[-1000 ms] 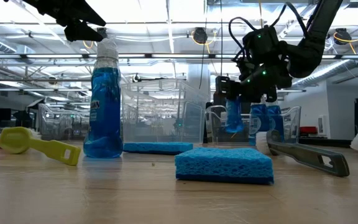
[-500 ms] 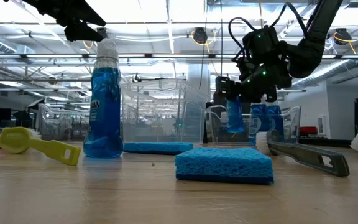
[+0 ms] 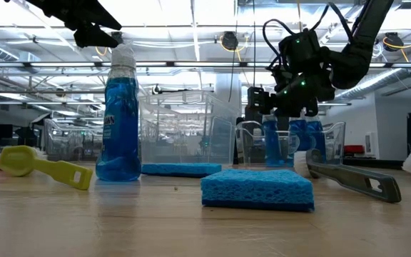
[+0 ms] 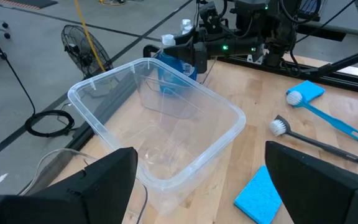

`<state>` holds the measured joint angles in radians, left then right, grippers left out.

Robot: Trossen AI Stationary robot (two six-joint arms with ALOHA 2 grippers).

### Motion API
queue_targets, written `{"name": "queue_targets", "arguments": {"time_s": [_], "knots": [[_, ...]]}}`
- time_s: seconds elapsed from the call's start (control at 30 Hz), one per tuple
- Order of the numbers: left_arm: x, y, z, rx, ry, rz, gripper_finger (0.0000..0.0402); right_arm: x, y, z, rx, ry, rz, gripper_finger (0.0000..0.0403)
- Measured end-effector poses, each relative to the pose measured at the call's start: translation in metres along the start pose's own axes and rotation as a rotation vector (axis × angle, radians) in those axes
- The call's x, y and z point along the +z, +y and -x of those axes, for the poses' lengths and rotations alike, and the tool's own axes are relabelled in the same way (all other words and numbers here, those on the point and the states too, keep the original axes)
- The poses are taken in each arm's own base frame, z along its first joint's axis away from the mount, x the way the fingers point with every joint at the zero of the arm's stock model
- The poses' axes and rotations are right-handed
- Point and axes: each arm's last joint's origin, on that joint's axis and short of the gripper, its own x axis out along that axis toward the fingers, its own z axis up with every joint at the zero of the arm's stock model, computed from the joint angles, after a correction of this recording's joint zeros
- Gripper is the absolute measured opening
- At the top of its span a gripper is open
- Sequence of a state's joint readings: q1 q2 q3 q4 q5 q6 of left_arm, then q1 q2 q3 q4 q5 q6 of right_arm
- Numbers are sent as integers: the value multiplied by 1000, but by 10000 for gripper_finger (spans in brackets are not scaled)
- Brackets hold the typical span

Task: Pick & Place Kitchen Sink Supplies
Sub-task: Put the blue dish soap into the right transparent bin

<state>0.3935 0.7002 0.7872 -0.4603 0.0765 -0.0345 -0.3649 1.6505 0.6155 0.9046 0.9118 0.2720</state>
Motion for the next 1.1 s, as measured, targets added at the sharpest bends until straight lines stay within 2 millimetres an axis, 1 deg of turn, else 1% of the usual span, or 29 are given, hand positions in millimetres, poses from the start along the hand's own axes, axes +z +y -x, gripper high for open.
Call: {"name": "queue_targets", "arguments": {"time_s": [0.2, 0.4, 0.8, 1.1], "knots": [[0, 0, 0, 0, 0, 0, 349, 0, 0, 0, -3, 1, 5, 199], [0, 0, 0, 0, 0, 1, 349, 2, 0, 1, 0, -8, 48, 178], [0, 0, 0, 0, -1, 3, 349, 21, -3, 7, 0, -36, 144, 144], [0, 0, 0, 0, -2, 5, 349, 19, -5, 7, -28, -17, 167, 118]]}}
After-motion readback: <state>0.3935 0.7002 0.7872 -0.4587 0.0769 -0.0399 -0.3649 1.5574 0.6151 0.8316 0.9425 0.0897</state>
